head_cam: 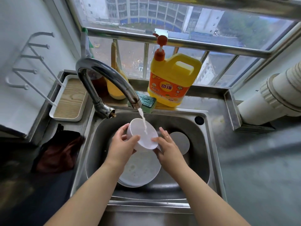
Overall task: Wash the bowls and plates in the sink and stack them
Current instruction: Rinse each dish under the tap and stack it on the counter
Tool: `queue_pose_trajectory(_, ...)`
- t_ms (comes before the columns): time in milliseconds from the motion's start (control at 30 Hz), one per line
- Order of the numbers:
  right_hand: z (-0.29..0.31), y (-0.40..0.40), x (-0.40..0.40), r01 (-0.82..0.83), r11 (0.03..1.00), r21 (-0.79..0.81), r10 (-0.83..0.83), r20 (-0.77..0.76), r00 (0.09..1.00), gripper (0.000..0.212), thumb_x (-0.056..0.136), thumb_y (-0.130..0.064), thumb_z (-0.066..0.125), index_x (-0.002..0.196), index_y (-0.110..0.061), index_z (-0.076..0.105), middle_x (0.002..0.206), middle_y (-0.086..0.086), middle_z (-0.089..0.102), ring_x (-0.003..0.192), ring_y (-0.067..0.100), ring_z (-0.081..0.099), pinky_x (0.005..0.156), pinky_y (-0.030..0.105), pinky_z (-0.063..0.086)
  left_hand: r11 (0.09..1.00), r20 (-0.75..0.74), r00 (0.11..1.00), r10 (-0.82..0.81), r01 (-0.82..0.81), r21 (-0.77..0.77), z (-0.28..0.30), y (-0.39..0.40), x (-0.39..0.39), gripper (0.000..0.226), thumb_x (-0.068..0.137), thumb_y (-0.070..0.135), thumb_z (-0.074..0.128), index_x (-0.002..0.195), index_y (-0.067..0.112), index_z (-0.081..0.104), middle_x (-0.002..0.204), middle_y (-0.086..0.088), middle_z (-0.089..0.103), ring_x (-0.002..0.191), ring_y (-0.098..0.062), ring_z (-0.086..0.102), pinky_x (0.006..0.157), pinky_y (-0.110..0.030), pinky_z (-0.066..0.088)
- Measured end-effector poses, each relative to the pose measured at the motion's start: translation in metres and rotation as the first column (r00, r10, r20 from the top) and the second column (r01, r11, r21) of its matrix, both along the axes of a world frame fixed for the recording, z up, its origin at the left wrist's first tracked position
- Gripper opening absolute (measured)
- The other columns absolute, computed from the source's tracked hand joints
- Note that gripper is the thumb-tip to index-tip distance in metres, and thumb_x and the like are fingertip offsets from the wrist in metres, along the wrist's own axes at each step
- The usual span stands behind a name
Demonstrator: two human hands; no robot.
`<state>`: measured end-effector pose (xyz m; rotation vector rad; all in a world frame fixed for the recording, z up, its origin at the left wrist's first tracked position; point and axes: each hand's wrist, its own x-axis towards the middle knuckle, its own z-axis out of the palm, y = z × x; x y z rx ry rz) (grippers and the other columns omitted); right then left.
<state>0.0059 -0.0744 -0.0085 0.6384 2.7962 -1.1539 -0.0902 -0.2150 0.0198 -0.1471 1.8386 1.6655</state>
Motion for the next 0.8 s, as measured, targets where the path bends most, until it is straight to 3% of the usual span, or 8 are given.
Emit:
queue_pose_trajectory(133,-0.003,-0.009,-0.004,-0.101,0.994,-0.045,0.098,-0.075,0.992,0.010,0.087,-0.016,0.067,0.095,-0.008,0.066,0.133,0.002,0.056,0.135,0.019,0.038,0.117,0.035,0.017,0.987,0.067,0.996,0.065,-0.054,-0.150,-0.010,-0.005,-0.018,0.046,0.087,0.020,0.061,0.131,0.021,0.048,0.119,-0.010,0.058,0.102,-0.027,0.059,0.078,-0.043,0.057)
queue_pose_trajectory(200,0.002,-0.022,-0.006,-0.106,0.994,-0.006,0.105,-0.130,0.986,0.010,0.087,-0.015,0.065,0.086,-0.005,0.065,0.102,0.007,0.068,0.102,0.018,0.056,0.108,0.031,0.028,0.994,0.150,0.988,0.037,-0.021,-0.107,-0.014,-0.001,-0.010,0.043,0.087,0.013,0.058,0.128,0.022,0.048,0.118,-0.009,0.059,0.101,-0.029,0.061,0.079,-0.043,0.055)
queue_pose_trajectory(367,0.009,-0.028,-0.008,-0.224,0.972,0.077,0.231,-0.100,0.968,0.020,0.089,-0.022,0.060,0.075,-0.008,0.060,0.071,0.002,0.057,0.069,0.016,0.043,0.067,0.030,0.036,0.998,0.298,0.954,-0.031,0.044,-0.035,-0.006,0.012,0.000,0.044,0.084,0.000,0.041,0.121,0.022,0.055,0.100,-0.010,0.060,0.080,-0.024,0.059,0.058,-0.030,0.052)
queue_pose_trajectory(433,0.002,-0.006,-0.002,-0.314,0.901,0.300,0.356,-0.096,0.930,0.030,0.083,-0.041,0.059,0.069,-0.015,0.063,0.071,-0.005,0.062,0.072,0.019,0.057,0.079,0.032,0.051,0.988,0.327,0.936,-0.129,0.149,-0.036,0.000,0.007,-0.011,0.043,0.085,-0.002,0.038,0.116,0.021,0.057,0.096,-0.012,0.058,0.081,-0.027,0.058,0.061,-0.034,0.053)
queue_pose_trajectory(500,-0.005,0.013,0.001,-0.368,0.816,0.446,0.435,-0.054,0.899,0.026,0.076,-0.046,0.063,0.072,-0.021,0.070,0.080,-0.009,0.071,0.088,0.013,0.068,0.098,0.049,0.043,0.971,0.374,0.901,-0.219,0.240,-0.012,0.005,0.000,-0.019,0.039,0.087,0.000,0.037,0.112,0.023,0.057,0.098,-0.014,0.058,0.086,-0.028,0.058,0.064,-0.036,0.054)
queue_pose_trajectory(567,-0.003,0.013,-0.002,-0.453,0.787,0.419,0.487,0.030,0.873,0.016,0.072,-0.030,0.075,0.072,-0.016,0.070,0.077,-0.002,0.072,0.086,0.018,0.070,0.099,0.055,0.044,0.979,0.397,0.898,-0.192,0.203,0.014,0.002,-0.002,-0.017,0.036,0.088,0.002,0.039,0.114,0.021,0.055,0.100,-0.015,0.058,0.088,-0.029,0.059,0.069,-0.037,0.055)
queue_pose_trajectory(667,0.008,-0.014,-0.014,-0.393,0.871,0.294,0.386,0.085,0.919,0.011,0.088,-0.014,0.059,0.095,-0.010,0.066,0.090,0.010,0.070,0.090,0.030,0.063,0.085,0.037,0.050,0.997,0.406,0.914,-0.009,-0.021,0.069,-0.010,0.009,0.003,0.038,0.087,0.003,0.042,0.121,0.017,0.054,0.101,-0.015,0.060,0.084,-0.028,0.060,0.069,-0.036,0.056)
queue_pose_trajectory(800,0.012,-0.016,-0.014,-0.307,0.932,0.192,0.305,0.037,0.951,0.016,0.090,-0.025,0.056,0.089,-0.010,0.063,0.086,0.007,0.066,0.084,0.029,0.060,0.072,0.034,0.046,0.998,0.407,0.912,0.059,-0.060,-0.012,-0.011,0.014,-0.001,0.031,0.087,0.005,0.039,0.113,0.011,0.055,0.099,-0.018,0.056,0.079,-0.028,0.058,0.059,-0.035,0.054)
